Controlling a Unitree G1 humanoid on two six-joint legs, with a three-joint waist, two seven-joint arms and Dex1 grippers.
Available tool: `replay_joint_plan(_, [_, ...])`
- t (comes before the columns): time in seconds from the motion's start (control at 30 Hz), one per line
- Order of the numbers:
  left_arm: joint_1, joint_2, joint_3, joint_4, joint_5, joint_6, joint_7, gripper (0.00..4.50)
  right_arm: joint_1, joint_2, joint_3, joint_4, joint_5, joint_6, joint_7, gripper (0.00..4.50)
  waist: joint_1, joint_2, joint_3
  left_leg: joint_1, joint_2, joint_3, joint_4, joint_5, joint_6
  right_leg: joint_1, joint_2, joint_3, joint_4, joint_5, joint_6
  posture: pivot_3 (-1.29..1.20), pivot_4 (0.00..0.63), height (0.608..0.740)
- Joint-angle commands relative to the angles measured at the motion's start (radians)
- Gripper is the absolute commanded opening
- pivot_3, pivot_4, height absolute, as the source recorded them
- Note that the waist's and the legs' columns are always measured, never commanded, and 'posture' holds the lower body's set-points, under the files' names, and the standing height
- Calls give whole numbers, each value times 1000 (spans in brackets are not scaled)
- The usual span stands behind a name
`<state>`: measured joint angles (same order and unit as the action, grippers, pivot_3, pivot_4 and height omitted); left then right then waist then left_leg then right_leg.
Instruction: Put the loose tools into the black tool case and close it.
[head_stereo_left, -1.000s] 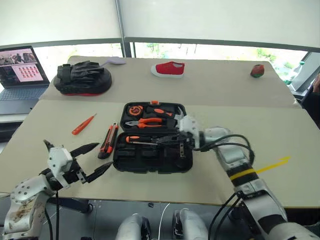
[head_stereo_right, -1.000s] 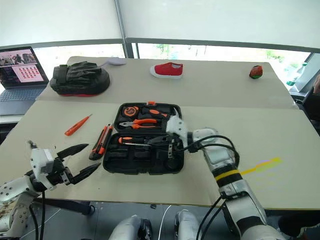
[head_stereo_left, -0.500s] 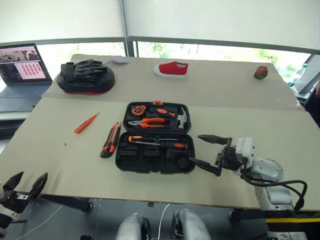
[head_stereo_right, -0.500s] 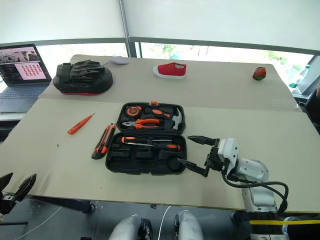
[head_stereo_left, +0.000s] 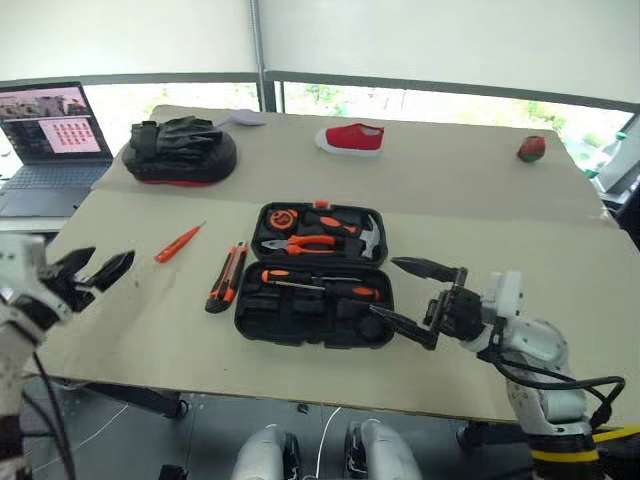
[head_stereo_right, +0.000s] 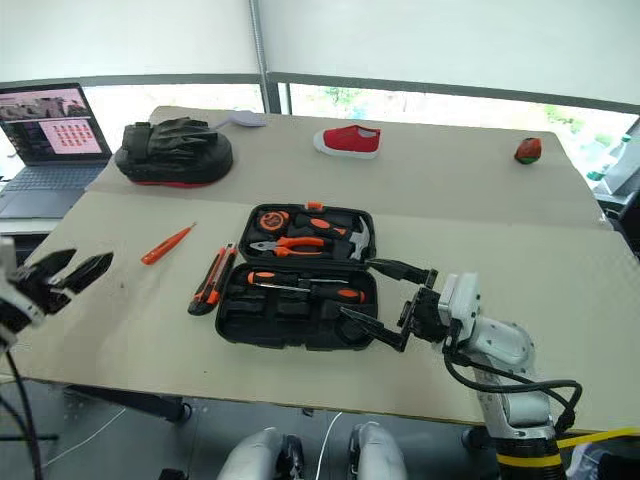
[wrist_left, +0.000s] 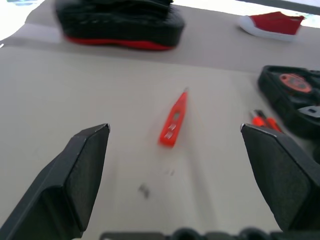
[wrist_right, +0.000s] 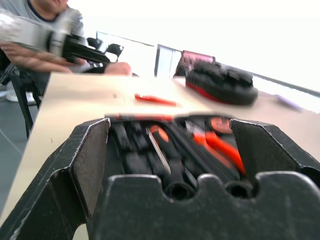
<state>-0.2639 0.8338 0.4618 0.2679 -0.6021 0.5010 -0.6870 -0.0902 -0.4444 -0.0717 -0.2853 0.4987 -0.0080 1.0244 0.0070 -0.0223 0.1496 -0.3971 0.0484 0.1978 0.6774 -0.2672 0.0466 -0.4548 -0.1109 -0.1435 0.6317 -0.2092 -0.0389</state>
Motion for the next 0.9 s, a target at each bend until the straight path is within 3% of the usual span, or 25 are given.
replay_joint_plan(0.03, [-180,18,-143,232,137,-12,-30,4500,-26,-2,16,-42,27,25,-20,4465,-7,0,0,-2,0,1,0,1,1,-1,3,-1,0,0,0,0,150,740])
replay_joint_plan(0.23, [-465,-19,-317,633,332,-162,-96,4500,-23,-14,16,-87,23,46,-50,4465,-16,-3,1,-3,0,4,1,5,8,-2,13,-5,-1,0,-1,0,150,740])
replay_joint_plan(0.47, [-596,-75,-348,865,416,-292,-162,4500,12,-28,15,-139,24,69,-81,4465,-22,-4,1,-2,0,4,3,5,8,-2,13,-4,1,0,0,0,150,740])
replay_joint_plan(0.57, [-606,-88,-389,914,485,-304,-140,3724,10,-37,15,-154,28,83,-89,4500,-20,-4,1,-2,0,4,4,5,8,-2,13,-4,2,0,0,0,150,740])
replay_joint_plan(0.77, [-596,-80,-383,942,517,-317,-140,1581,4,-49,-1,-159,27,89,-111,4500,-20,-4,1,0,-1,3,8,5,9,-1,4,-2,10,0,0,0,150,740])
replay_joint_plan(0.87, [-564,-61,-322,913,459,-405,-237,501,5,-69,-12,-156,26,90,-108,4500,-21,-4,1,-1,-1,2,10,5,10,-1,2,-3,11,0,0,0,150,740])
replay_joint_plan(0.9, [-562,-56,-290,898,425,-441,-294,501,2,-78,-16,-152,29,90,-103,4500,-22,-4,1,-1,-1,2,11,5,10,-1,1,-3,12,0,0,0,150,740])
